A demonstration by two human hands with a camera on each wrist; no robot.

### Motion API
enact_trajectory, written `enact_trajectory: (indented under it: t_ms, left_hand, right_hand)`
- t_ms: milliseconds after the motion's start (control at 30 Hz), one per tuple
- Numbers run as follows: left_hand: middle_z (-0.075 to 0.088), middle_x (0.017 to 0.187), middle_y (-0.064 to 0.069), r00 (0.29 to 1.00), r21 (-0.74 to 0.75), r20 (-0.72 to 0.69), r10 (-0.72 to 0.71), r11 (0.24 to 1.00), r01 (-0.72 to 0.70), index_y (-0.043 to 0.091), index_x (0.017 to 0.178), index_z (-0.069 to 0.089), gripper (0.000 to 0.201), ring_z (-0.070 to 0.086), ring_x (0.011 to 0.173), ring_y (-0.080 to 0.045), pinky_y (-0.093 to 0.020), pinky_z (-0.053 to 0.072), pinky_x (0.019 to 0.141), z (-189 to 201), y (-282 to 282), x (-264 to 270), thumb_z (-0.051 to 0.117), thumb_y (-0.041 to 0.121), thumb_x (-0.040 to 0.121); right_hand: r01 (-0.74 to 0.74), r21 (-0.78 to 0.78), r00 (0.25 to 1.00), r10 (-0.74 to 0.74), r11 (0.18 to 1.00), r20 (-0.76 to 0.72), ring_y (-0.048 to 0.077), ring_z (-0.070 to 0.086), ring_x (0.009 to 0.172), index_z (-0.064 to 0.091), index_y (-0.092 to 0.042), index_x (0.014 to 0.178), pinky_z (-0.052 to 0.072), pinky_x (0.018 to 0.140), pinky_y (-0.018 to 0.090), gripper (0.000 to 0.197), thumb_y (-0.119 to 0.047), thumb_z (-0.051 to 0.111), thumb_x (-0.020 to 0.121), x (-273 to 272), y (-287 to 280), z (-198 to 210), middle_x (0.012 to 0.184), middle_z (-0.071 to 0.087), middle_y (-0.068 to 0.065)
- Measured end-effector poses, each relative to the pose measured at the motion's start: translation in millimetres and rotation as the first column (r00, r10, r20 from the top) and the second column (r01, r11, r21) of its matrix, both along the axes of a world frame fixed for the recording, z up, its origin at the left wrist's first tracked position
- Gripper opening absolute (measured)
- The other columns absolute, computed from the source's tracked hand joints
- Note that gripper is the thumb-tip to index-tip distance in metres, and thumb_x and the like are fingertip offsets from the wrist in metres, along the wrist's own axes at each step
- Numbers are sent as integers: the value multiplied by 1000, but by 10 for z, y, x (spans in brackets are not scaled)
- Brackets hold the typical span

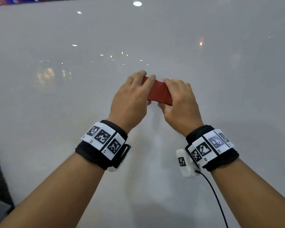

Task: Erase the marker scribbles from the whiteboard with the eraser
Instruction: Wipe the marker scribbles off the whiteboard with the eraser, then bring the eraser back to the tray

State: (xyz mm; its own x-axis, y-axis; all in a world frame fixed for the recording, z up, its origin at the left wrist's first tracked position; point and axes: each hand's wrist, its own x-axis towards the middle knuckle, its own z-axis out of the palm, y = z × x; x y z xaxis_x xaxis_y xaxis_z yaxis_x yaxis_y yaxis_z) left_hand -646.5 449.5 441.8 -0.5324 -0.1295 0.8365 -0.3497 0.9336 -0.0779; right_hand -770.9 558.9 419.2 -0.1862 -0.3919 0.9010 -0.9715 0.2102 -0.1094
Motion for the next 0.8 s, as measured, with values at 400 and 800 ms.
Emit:
enact_trajectory:
  t_ms: [400, 800]
  left_hand:
    - [45, 142, -8, 957, 75, 171, 232, 966, -248, 15, 146, 40, 70, 47, 126, -29, -40, 41, 99, -779, -537, 815, 73, 17, 84]
    - [46, 139, -9, 887, 207, 304, 346, 885, -416, 12, 144, 41, 70, 48, 123, -30, -40, 42, 95, -1576, -1350, 1980, 68, 7, 80]
  right_hand:
    - [-132, 240, 989, 112, 962, 96, 26, 46, 120, 48, -10, 140, 44, 100, 42, 64, -16, 72, 80, 665, -649, -611, 133, 52, 5]
    - [-280, 369, 957, 226, 886, 184, 26, 47, 117, 51, -11, 136, 43, 96, 39, 61, -15, 71, 78, 1745, -1702, -1355, 129, 54, 4]
